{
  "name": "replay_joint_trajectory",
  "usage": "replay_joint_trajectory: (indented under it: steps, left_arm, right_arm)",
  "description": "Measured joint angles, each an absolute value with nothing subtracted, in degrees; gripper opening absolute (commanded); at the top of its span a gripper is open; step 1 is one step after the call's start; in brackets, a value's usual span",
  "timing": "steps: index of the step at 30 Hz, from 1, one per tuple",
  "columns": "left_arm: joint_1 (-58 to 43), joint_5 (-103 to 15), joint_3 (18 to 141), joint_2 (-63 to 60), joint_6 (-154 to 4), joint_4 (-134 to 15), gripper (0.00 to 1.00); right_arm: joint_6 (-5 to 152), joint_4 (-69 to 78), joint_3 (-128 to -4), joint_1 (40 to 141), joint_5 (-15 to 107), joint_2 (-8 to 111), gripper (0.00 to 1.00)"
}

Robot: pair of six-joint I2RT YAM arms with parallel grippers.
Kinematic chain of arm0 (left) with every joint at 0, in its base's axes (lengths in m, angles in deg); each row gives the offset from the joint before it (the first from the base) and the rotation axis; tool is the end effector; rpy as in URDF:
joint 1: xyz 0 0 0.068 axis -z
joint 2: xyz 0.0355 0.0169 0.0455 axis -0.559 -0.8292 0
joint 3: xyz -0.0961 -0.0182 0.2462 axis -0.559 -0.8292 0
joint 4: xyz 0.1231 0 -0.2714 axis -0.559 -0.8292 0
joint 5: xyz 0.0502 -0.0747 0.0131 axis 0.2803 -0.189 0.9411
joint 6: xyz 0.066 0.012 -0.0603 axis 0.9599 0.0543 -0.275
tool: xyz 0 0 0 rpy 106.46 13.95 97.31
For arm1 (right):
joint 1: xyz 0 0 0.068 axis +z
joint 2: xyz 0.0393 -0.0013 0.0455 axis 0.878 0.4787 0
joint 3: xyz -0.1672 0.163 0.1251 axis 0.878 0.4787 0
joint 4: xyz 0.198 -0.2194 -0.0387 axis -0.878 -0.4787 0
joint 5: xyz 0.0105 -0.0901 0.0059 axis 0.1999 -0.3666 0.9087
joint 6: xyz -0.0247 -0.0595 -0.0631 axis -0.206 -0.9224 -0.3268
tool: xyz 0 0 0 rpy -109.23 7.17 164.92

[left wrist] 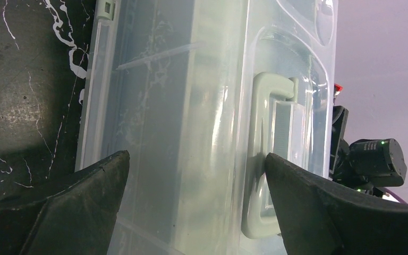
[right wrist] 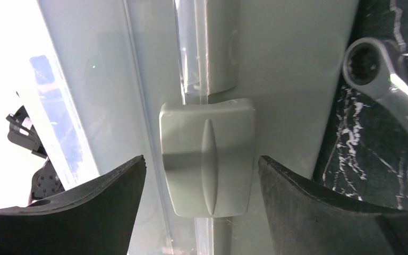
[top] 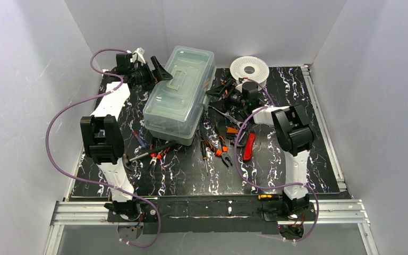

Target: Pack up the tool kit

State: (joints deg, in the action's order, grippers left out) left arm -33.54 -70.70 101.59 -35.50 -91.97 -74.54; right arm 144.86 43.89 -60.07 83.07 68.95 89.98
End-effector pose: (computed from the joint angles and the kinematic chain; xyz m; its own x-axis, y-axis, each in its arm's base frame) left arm 0.5188 -0.0505 0.2715 -0.6596 -0.3825 -0.6470 0.2281 0.7183 -0.6572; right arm 0.4642 0.2284 0.1332 -0.7999 0.5908 -0.1053 0.0120 0.1912 0.9815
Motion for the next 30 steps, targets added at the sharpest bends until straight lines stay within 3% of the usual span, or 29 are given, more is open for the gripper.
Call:
replay_joint_trajectory:
  steps: [13, 30]
  left_arm:
    - [-33.5, -70.2, 101.6, -35.1, -91.2, -75.3, 0.98]
    - [-32.5, -64.1, 101.4, -28.5, -86.7, -80.6, 0.98]
  right_arm:
    - [152.4, 53.2, -58.9, 84.0, 69.2, 91.0, 0.81]
    - [144.5, 42.6, -48.6, 76.1, 68.5, 82.4, 0.80]
